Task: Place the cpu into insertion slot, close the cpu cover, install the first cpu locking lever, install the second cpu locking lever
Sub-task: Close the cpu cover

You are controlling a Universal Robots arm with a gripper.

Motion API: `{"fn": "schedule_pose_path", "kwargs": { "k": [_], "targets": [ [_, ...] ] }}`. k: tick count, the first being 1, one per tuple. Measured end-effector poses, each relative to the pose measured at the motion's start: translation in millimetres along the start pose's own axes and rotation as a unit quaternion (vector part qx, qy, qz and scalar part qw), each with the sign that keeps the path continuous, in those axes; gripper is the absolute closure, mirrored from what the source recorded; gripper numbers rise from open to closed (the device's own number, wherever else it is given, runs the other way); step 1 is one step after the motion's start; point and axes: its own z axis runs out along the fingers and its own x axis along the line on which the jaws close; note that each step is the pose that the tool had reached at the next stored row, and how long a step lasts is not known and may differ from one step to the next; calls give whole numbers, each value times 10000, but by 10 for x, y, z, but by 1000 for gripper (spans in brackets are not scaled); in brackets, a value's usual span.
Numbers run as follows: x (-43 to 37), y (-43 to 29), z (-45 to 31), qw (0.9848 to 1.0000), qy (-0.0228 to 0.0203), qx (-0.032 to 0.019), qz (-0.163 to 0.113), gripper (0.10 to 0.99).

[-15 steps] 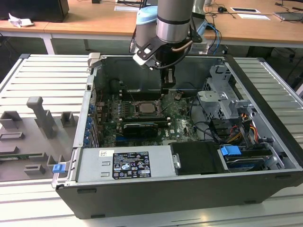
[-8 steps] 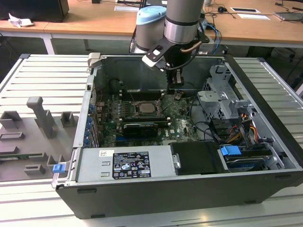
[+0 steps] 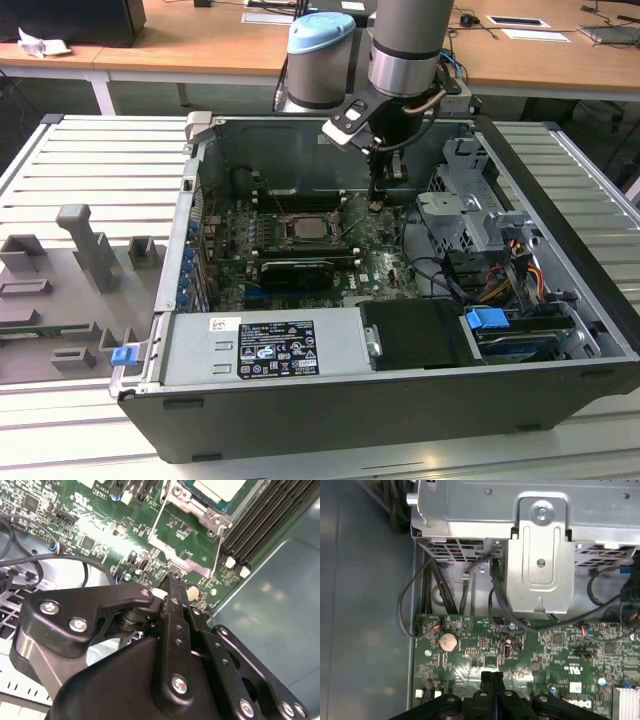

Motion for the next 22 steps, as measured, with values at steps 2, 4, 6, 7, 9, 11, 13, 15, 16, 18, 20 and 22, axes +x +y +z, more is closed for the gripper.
{"fn": "schedule_pose_path", "kwargs": {
  "k": [2,4,6,7,9,11,13,15,16,18,20,22],
  "targets": [
    [1,-19,63,10000,0,7,0,980],
    [3,-69,67,10000,0,9,-2,980],
    [3,-95,67,10000,-1,10,0,980],
    [3,-97,67,10000,0,9,0,980],
    [4,-105,67,10000,0,9,0,980],
    [5,-119,67,10000,0,10,0,980],
    [5,-124,67,10000,0,10,-1,980],
    [5,-128,67,10000,0,10,-1,980],
    [5,-131,66,10000,0,9,-1,980],
    [6,-135,66,10000,0,10,0,980],
    [6,-138,66,10000,0,10,0,980],
    [6,-142,66,10000,0,10,0,980]
  ]
}}
